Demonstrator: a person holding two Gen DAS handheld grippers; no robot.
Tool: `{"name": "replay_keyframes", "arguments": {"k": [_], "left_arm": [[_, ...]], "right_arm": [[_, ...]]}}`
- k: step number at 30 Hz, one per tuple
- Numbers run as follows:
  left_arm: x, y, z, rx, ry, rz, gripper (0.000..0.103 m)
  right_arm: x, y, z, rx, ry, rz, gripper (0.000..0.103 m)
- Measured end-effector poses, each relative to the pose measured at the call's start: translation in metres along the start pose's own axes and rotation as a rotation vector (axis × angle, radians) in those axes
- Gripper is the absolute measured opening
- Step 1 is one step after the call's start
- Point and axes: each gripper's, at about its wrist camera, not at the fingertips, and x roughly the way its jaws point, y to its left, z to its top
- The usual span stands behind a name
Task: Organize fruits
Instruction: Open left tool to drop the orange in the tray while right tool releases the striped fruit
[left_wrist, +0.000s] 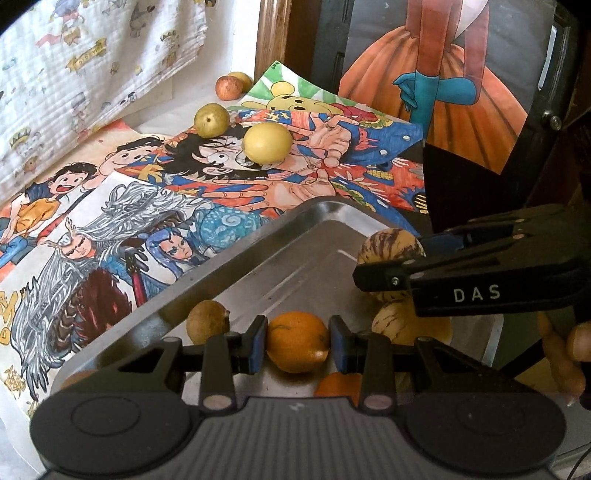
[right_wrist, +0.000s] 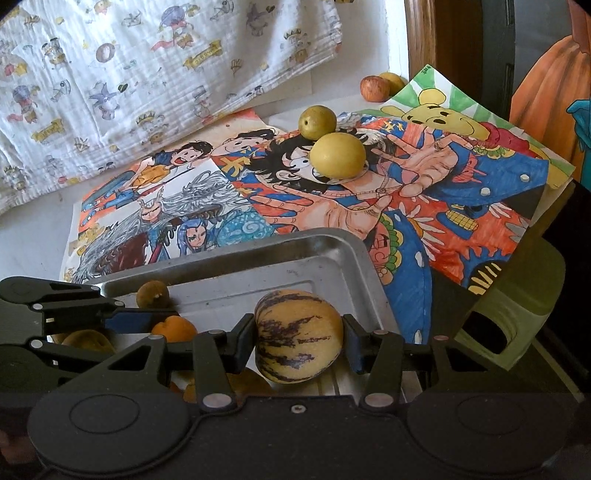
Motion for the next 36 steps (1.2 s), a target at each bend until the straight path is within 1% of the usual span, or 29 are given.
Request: {"name": "replay_keyframes", "arguments": {"k": [17,19,22,27,28,29,30,31,32,33,36], "left_arm": [[-0.001,-0.001,-0.002,-0.003,0.000,-0.001,0.040],[-0.003,-0.002,-0.002,-0.002,-0.004,-0.001,0.047],[-0.005,-0.003,-0.001,0.002,-0.011,0.002,0.054],[-0.008,-0.002,-0.001,0.000,-0.018,0.006,0.057],[-0.009,-0.002,-0.001,-0.001,-0.021,0.007,0.060],[-0.010,-0.002,0.000,0.000,-0.025,0.009,0.061],[-0.011,-0.002,0.000,0.000,-0.029,0.011,0.066],[-0.013,-0.002,0.000,-0.001,-0.035,0.014,0.072],[-0.015,-0.002,0.001,-0.001,-0.042,0.016,0.076],[-0.017,-0.001,0.001,-0.003,-0.052,0.017,0.081],[-0.023,0.000,0.003,-0.005,-0.069,0.018,0.084]], "right_arm": [[-0.002,-0.002,0.001,0.023,-0.004,0.010,0.054],[-0.003,-0.001,0.002,0.024,-0.008,0.009,0.054],[-0.006,0.001,0.003,0.027,-0.014,0.012,0.054],[-0.012,0.003,0.007,0.037,-0.035,0.022,0.056],[-0.014,0.004,0.008,0.038,-0.041,0.025,0.058],[-0.016,0.005,0.010,0.039,-0.048,0.028,0.064],[-0.019,0.006,0.011,0.041,-0.058,0.031,0.067],[-0.023,0.008,0.013,0.047,-0.071,0.033,0.076],[-0.026,0.009,0.014,0.048,-0.082,0.036,0.082],[-0.030,0.011,0.016,0.047,-0.096,0.039,0.083],[-0.039,0.015,0.020,0.053,-0.117,0.045,0.087]]}}
